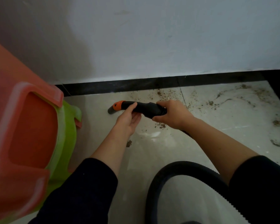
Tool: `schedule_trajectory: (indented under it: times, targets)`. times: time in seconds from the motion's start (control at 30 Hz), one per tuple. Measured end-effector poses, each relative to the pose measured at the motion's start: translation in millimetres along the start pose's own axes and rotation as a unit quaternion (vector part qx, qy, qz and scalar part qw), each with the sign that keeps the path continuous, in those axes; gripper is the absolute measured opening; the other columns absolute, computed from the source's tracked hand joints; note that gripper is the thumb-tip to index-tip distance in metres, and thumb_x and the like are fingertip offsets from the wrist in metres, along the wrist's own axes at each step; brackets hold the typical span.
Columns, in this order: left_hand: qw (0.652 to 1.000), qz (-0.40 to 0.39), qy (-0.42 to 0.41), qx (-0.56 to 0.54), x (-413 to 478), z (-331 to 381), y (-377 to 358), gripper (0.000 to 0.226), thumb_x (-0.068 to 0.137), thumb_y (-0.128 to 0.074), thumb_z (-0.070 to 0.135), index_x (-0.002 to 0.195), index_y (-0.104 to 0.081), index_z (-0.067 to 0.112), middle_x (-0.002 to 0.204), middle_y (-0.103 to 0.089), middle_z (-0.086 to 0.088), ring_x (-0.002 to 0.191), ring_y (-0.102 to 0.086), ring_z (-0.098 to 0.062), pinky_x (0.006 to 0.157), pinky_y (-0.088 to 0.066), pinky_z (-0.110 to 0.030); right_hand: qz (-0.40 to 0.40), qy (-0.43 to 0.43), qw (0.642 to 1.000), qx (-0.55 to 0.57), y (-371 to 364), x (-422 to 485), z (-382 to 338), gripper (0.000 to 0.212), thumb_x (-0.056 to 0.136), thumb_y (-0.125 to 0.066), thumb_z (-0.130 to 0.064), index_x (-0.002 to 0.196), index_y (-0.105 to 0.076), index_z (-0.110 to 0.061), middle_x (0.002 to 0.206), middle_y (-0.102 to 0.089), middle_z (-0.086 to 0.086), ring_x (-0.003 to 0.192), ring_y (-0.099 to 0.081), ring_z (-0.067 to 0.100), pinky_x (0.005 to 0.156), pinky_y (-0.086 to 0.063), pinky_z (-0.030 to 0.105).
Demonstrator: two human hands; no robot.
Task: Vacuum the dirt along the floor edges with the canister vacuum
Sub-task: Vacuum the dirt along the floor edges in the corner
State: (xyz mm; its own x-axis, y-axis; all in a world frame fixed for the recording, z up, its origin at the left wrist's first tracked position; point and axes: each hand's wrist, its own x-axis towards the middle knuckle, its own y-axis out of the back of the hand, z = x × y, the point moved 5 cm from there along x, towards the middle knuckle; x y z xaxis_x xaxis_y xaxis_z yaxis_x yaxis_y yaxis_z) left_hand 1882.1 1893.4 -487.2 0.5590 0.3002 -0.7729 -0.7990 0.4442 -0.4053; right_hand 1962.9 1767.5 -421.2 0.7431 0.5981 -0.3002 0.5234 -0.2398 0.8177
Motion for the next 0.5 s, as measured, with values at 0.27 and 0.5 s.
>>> schedule_trajectory:
  times: [0.27, 0.5]
  targets:
    - [1.0, -0.015, 0.002, 0.011, 3.1, -2.7, -12.7, 0.04, 0.092, -0.065, 0.014, 0.13, -0.053, 0.005, 0.117, -0.063, -0.014, 0.119, -0.059, -0.025, 0.1, -0.047, -0.033, 0.021, -0.009, 1.0, -0.007, 8.8, -4.7, 7.1, 0.042, 0.083, -0.072, -0.033, 0.122, -0.06, -0.024, 0.09, -0.065, -0.001, 0.069, -0.059, 0.007, 0.057, -0.047, 0.02]
    - [1.0, -0.022, 0.012, 0.016, 9.0, -8.9, -20.1, 0.042, 0.092, -0.066, 0.015, 0.131, -0.053, 0.005, 0.113, -0.065, -0.014, 0.113, -0.062, -0.023, 0.096, -0.049, -0.031, 0.03, -0.015, 0.999, -0.012, 14.7, -7.5, 13.7, 0.042, 0.082, -0.072, -0.033, 0.121, -0.061, -0.025, 0.092, -0.067, 0.0, 0.074, -0.061, 0.011, 0.069, -0.056, 0.03]
